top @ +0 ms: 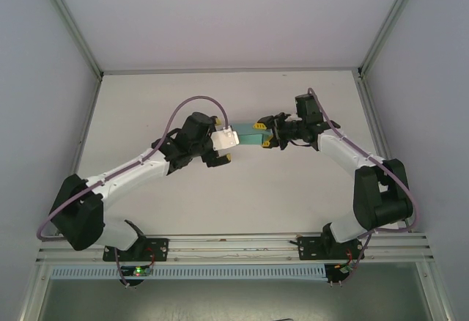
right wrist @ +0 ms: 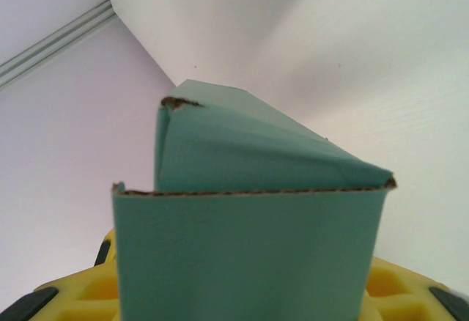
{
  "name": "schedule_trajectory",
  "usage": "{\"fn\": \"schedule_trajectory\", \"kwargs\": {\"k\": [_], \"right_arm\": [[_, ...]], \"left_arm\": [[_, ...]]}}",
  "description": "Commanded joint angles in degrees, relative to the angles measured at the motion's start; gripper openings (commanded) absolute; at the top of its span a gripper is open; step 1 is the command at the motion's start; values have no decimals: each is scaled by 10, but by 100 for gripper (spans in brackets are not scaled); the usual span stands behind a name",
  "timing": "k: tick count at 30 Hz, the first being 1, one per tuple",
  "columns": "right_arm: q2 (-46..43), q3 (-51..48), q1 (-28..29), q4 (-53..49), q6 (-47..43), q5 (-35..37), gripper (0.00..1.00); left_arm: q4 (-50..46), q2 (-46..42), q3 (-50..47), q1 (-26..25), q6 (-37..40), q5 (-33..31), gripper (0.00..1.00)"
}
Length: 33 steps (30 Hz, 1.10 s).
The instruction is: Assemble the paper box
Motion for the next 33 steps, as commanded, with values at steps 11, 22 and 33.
{"fn": "schedule_trajectory", "kwargs": {"k": [11,22,33], "right_arm": [[-22,1,24,-5,27,-54,40],[-161,-27,-27,-145,-250,143,99],[-343,-134,-13,-43,-908,203,99]], "left_arm": [[67,23,20,-3,59,-1,49],[-66,41,65,6,61,9,32],[-363,136,179,30,70,99,36]]}}
